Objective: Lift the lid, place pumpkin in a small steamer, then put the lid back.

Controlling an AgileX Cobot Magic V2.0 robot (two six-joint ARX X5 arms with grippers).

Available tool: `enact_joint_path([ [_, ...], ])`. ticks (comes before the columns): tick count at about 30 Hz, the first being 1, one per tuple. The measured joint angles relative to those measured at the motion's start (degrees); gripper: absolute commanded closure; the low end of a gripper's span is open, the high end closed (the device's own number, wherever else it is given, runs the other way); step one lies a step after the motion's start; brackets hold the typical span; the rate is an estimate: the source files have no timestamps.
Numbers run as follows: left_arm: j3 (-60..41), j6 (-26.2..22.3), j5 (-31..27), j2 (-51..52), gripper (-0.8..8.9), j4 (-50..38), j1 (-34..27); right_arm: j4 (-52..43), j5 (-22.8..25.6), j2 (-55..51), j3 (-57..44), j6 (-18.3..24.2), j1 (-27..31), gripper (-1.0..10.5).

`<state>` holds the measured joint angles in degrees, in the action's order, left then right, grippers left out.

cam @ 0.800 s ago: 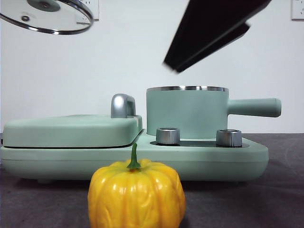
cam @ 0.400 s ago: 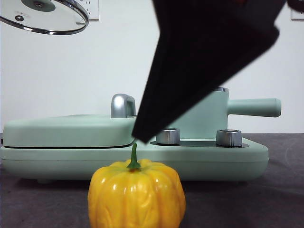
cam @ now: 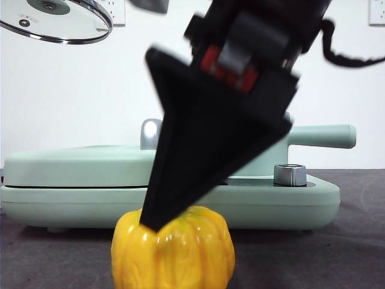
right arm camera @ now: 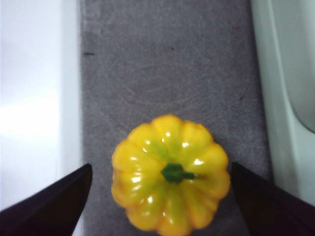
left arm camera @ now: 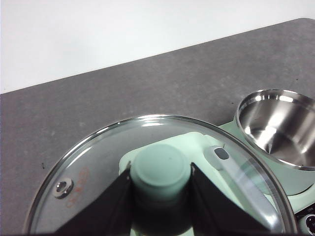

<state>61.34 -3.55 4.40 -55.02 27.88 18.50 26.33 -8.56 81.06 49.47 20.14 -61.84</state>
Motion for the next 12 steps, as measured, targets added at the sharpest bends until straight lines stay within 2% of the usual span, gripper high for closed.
enact_joint_path([
  [9, 0.0, 0.0, 0.0, 0.0, 7.99, 0.0, 0.0, -0.4, 1.5, 5.7, 0.0, -0.1, 0.0, 4.9],
  [12, 0.0, 0.0, 0.0, 0.0, 7.99, 0.0, 0.0, -0.2, 1.4, 6.0, 0.1, -1.0, 0.0, 5.4],
])
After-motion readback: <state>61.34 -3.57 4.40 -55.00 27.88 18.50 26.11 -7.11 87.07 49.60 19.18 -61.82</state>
